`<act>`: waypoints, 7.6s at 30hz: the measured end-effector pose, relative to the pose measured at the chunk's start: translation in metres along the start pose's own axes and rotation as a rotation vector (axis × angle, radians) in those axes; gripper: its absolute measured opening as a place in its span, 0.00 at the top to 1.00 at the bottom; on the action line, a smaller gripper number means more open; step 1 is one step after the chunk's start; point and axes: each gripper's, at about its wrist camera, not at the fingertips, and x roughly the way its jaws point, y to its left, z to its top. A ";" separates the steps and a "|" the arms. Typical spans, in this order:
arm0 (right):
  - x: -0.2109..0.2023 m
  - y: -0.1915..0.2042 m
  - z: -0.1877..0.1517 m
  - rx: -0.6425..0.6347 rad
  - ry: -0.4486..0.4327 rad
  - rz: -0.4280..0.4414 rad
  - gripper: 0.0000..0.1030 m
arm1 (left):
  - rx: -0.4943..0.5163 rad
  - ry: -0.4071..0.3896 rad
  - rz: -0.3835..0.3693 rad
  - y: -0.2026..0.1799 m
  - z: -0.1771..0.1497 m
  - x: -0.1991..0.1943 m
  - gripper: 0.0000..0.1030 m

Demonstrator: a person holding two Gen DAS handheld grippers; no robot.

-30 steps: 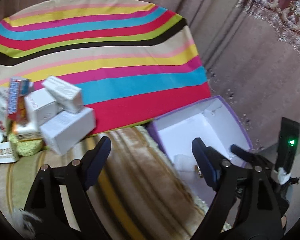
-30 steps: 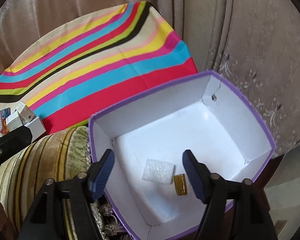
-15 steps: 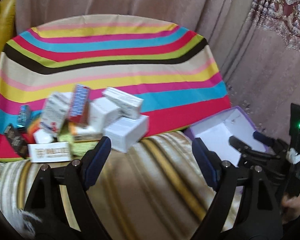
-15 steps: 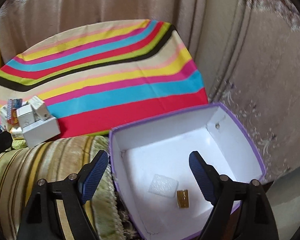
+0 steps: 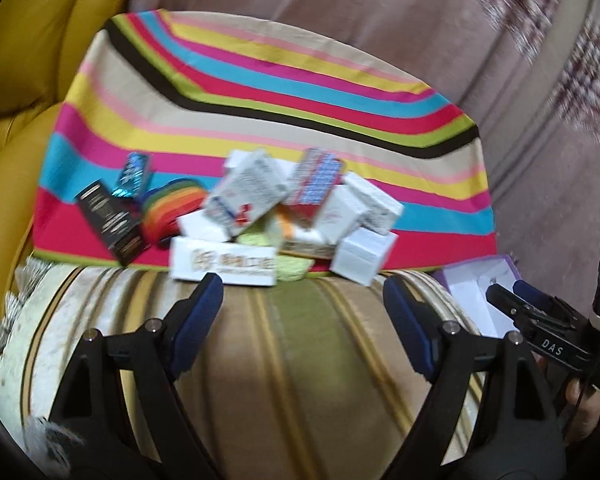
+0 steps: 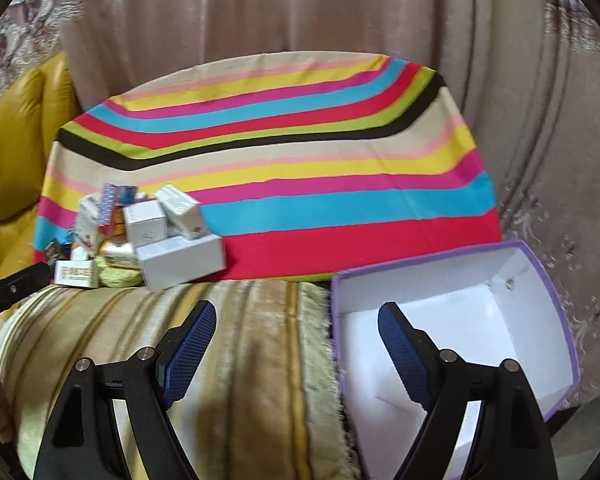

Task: Organize objects
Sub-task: 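Move both grippers back toward the pile of boxes, then grasp the red-white printed box with the right gripper while the left grasps the black DORMI box, then carry both boxes to the purple-rimmed box and release them inside, then move both grippers back toward the pile of boxes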

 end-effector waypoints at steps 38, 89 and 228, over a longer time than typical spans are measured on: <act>0.058 0.217 0.022 -0.971 -0.336 -0.091 0.13 | -0.405 0.024 0.221 0.151 0.036 0.042 0.22; 0.080 0.188 0.062 -0.679 -0.140 0.224 0.43 | -0.468 0.002 0.281 0.158 0.046 0.054 0.57; 0.060 0.011 0.039 0.016 0.107 0.166 0.24 | 0.007 0.188 0.169 0.021 0.020 0.062 0.12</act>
